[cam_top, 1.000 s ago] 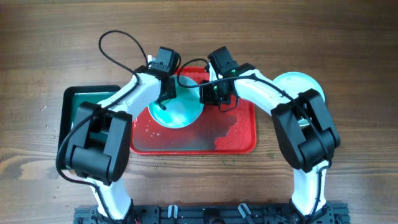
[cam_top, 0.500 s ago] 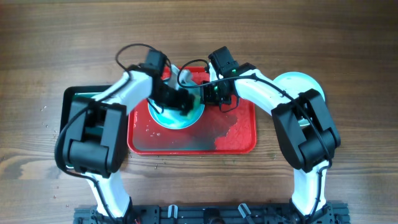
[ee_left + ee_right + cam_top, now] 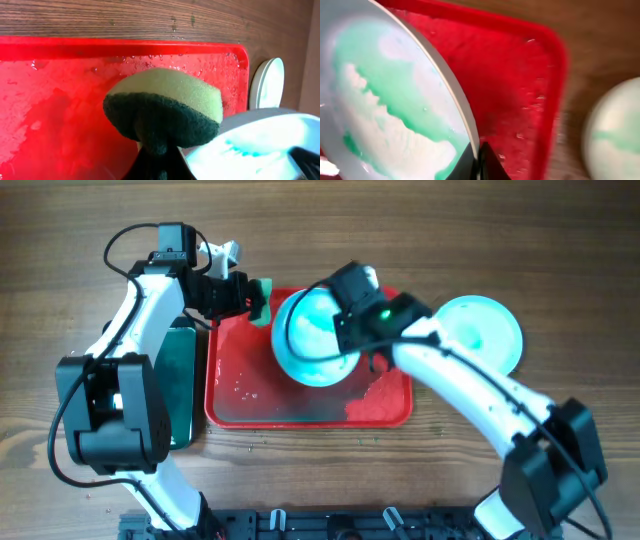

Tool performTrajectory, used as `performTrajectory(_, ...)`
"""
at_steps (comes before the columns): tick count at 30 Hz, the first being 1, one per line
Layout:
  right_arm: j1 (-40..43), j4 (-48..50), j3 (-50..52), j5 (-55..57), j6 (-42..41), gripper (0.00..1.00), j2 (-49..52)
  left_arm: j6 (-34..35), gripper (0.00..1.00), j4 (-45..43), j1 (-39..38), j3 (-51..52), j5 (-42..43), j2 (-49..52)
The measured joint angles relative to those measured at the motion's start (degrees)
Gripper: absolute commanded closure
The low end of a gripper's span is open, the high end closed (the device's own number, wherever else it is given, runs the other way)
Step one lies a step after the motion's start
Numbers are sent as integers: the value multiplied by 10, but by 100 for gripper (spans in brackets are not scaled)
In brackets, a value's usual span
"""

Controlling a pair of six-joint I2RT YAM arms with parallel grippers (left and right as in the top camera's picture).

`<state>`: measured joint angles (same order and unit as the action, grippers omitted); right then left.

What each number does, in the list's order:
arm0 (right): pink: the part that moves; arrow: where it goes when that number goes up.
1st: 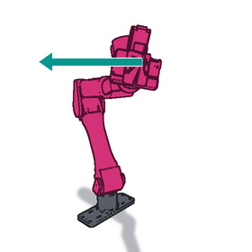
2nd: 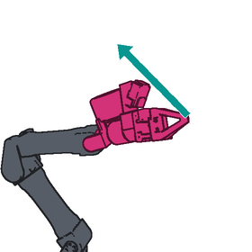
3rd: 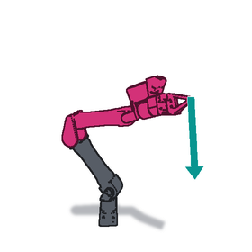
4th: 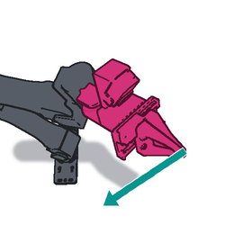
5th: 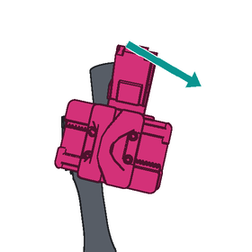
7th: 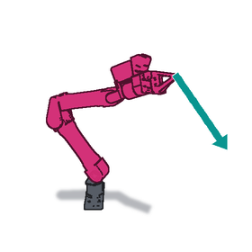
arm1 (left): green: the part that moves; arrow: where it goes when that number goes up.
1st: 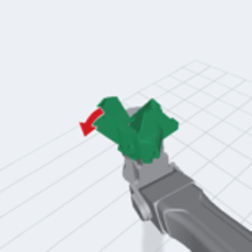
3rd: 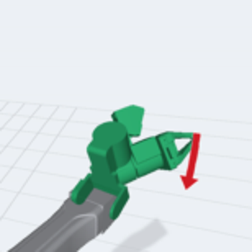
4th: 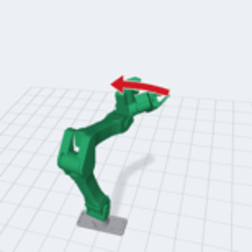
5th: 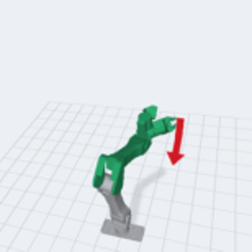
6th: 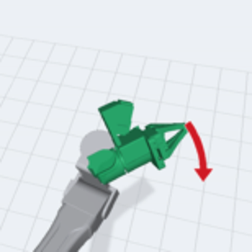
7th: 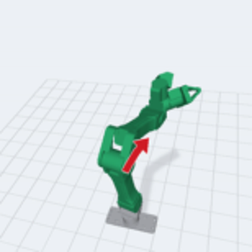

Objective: Clean dirty plates on tray and stack at the side
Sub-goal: 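Lift the plate with the right gripper and stack it on the right plates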

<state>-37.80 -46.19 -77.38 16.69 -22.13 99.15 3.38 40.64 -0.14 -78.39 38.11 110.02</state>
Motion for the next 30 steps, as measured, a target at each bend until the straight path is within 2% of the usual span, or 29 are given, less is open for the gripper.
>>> performTrajectory(3,-74,-39,0,185,6,96,-4,2,96,16,0,0,-22,0)
performTrajectory(8,-176,-43,0,465,10,96,-4,2,96,27,0,0,-42,0)
performTrajectory(14,-228,-37,0,643,23,96,-4,2,96,29,0,0,-44,0)
performTrajectory(20,-229,1,0,679,73,96,-4,2,96,31,0,0,-44,0)
performTrajectory(30,-229,16,0,680,86,96,-4,2,96,33,0,0,-44,0)
